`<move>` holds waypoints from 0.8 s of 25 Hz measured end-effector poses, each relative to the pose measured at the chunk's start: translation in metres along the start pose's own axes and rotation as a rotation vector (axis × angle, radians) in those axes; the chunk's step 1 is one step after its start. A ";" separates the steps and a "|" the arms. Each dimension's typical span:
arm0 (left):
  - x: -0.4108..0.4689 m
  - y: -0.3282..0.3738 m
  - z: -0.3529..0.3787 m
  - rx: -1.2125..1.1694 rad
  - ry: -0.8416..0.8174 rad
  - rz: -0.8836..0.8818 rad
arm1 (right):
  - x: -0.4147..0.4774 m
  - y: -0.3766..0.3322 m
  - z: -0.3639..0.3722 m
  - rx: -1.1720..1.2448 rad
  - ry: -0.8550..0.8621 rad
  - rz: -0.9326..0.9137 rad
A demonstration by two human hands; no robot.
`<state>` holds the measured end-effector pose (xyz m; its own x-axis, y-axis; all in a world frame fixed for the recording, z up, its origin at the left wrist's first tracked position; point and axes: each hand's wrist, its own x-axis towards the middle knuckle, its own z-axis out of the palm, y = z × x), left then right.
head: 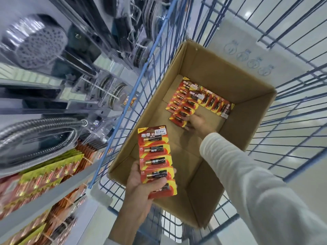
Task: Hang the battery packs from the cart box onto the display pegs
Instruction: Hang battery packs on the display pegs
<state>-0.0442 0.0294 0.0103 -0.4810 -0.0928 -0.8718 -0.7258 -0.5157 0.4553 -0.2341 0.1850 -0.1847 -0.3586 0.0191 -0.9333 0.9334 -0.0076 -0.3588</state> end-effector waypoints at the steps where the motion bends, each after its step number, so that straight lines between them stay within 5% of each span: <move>1: -0.002 -0.001 -0.001 0.006 -0.030 0.022 | -0.007 0.003 -0.007 0.025 -0.046 0.046; 7: -0.044 0.014 -0.008 -0.018 -0.147 0.133 | -0.108 0.023 -0.039 0.206 -0.228 -0.028; 20: -0.195 0.087 -0.047 -0.091 -0.213 0.336 | -0.446 0.078 -0.008 0.433 -0.440 -0.586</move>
<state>0.0097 -0.0376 0.2119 -0.7820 -0.0954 -0.6159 -0.4691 -0.5606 0.6824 -0.0012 0.1839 0.2039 -0.8388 -0.2504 -0.4835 0.5395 -0.5015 -0.6763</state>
